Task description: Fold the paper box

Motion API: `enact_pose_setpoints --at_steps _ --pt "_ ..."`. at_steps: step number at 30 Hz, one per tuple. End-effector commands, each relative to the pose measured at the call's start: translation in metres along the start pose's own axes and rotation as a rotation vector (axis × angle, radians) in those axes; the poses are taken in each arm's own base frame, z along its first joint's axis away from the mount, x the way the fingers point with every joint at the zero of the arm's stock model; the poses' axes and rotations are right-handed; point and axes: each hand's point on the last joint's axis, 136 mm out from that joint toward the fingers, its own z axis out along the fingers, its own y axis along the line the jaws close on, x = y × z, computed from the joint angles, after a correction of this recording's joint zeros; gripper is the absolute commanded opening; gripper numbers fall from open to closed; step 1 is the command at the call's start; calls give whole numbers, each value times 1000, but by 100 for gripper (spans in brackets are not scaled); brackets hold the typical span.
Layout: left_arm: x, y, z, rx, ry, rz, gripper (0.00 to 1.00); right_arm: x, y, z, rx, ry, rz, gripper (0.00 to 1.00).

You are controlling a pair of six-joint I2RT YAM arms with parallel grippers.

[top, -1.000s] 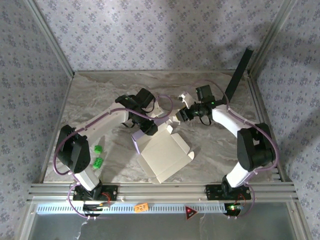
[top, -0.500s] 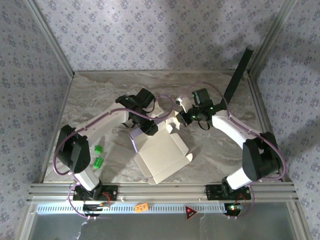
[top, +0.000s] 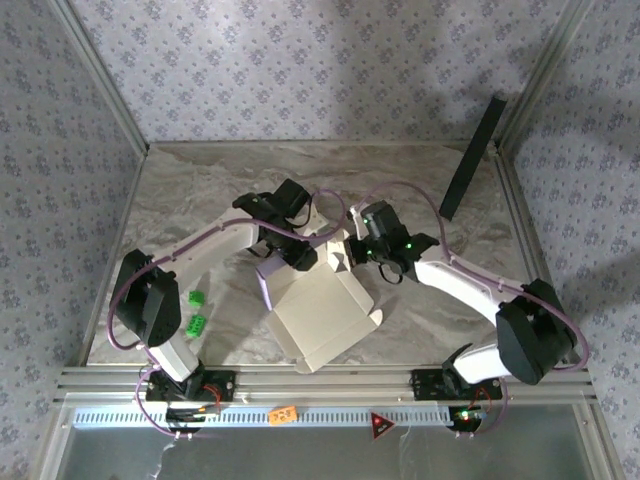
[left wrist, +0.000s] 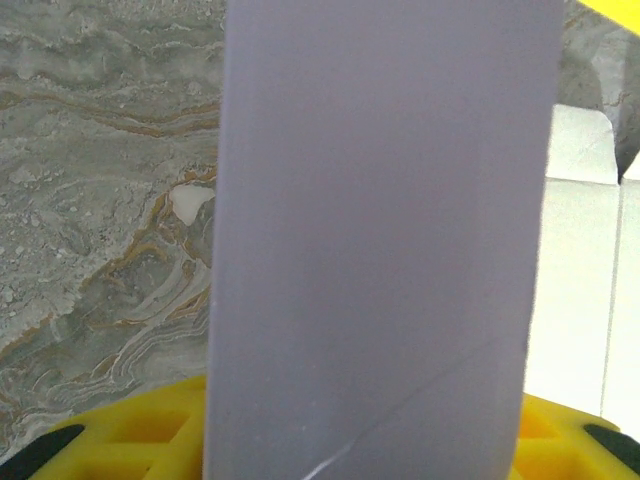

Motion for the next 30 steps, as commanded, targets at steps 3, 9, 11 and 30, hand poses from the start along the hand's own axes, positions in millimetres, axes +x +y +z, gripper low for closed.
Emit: enact_pose_setpoints --at_steps 3,9,11,30 --pt "-2 -1 4 -31 -37 -61 46 -29 -12 -13 132 -199 148 0" --pt "-11 -3 10 -65 -79 -105 46 -40 -15 -10 161 -268 231 0" --pt "-12 -1 13 -84 -81 -124 46 -40 -14 -7 160 -283 269 0" --pt "-18 0 31 -105 -97 -246 44 -3 -5 -4 212 -308 626 0"
